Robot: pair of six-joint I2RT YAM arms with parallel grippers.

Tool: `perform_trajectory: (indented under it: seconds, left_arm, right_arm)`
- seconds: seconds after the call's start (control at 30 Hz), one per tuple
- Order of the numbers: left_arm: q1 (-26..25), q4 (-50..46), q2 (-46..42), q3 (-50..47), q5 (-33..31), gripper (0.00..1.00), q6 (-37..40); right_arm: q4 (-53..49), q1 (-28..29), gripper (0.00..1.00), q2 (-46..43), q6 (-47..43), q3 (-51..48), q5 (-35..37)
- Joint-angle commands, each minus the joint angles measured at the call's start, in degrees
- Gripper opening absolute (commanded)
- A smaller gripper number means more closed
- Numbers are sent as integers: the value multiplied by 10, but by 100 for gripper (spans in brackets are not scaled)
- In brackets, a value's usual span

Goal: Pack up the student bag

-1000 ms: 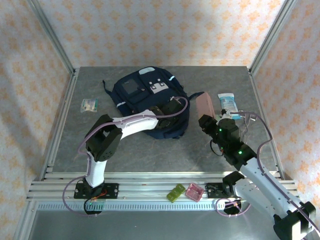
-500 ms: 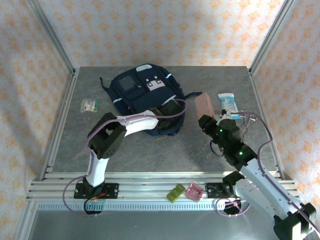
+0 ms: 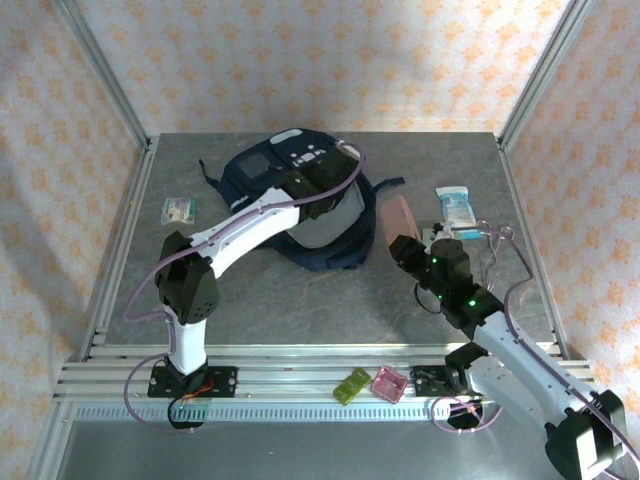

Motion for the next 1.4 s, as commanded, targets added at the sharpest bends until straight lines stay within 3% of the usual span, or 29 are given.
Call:
perform_trajectory:
  seconds: [0.0,0.33,0.83,0.93,1.03,1.13,1.37]
  left_arm:
    - [-9,-7,-33,47,-47,0,29]
    - [-7,27,-55,58,-74,0,32]
    - [-24,61,-111,8,-45,0,18]
    - [-28,61,-115,-1,-42,0,12]
    - [-30,67,-117,-13,-37,0,6]
    - [-31,71,-117,-25,-29,0,-5]
    - [-31,74,-110,-34,-22,0,-25]
  right_arm:
    - [108,-2,27,21,5,0,-65]
    - [290,1,26,265,46,80,-209]
    - [419,-3,27,638,130,340,-252]
    - [387,-4,32,692,136,401,-247]
    - [307,-6,50,727,117,448,-229]
    - [241,-8,57,715,96,444,-203]
    - [83,-16,63,639,41,409,-121]
